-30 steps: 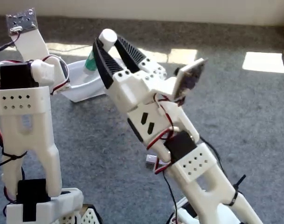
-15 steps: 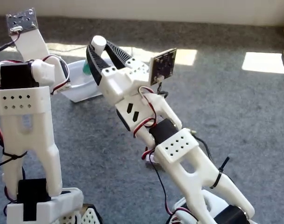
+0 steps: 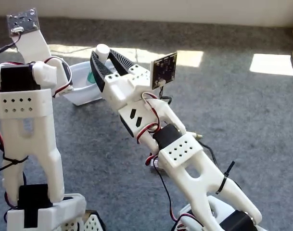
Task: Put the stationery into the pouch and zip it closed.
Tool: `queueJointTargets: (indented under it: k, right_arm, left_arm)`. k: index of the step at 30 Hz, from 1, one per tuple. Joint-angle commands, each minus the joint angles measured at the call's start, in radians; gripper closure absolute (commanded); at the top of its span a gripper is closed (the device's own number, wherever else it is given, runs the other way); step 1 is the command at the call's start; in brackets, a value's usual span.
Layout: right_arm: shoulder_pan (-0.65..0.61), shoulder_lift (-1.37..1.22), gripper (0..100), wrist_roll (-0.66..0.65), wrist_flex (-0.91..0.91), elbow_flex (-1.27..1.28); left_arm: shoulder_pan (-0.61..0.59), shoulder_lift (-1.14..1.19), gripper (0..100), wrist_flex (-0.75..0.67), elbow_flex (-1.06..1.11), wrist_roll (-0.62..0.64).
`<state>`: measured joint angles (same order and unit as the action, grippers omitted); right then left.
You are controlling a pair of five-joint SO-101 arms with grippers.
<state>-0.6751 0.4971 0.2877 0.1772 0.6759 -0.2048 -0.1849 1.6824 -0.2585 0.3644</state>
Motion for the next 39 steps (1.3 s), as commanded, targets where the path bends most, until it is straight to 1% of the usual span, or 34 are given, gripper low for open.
queueJointTargets:
  k: [1,7,9,11,13,14,20,25,33,37,39]
  right_arm:
    - [0.010,0.019,98.5,-0.014,0.022,-0.010]
    - [0.012,0.019,98.1,-0.014,0.021,-0.010]
    - [0.012,0.019,94.5,-0.014,0.021,-0.010]
    - [0.012,0.019,88.9,-0.014,0.016,-0.008]
    - [0.008,0.021,84.5,-0.012,-0.030,-0.012]
    - [0.008,0.021,83.9,-0.012,-0.056,-0.016]
    - [0.008,0.027,83.9,-0.011,-0.091,-0.018]
    - [0.010,0.134,83.9,-0.009,-0.111,-0.007]
    - [0.019,0.332,83.9,-0.014,-0.446,-0.019]
    - [0.088,0.404,83.9,-0.015,-0.581,-0.021]
    - [0.122,0.433,83.9,-0.057,-0.634,-0.021]
  left_arm:
    - [0.015,-0.004,99,-0.015,0.004,-0.015]
    - [0.015,-0.004,99,-0.015,0.004,-0.018]
    - [0.015,-0.004,99,-0.015,0.004,-0.018]
    - [0.015,-0.004,99,-0.015,0.004,-0.018]
    - [0.015,-0.004,99,-0.015,0.004,-0.018]
    - [0.015,-0.004,99,-0.015,0.004,-0.018]
    - [0.015,-0.001,99,-0.015,0.004,-0.018]
    - [0.013,0.001,99,-0.015,0.004,-0.018]
    - [0.012,0.001,99,-0.014,0.004,-0.018]
    - [0.008,0.001,99,-0.008,0.005,-0.020]
    - [0.008,0.001,99,-0.008,0.005,-0.020]
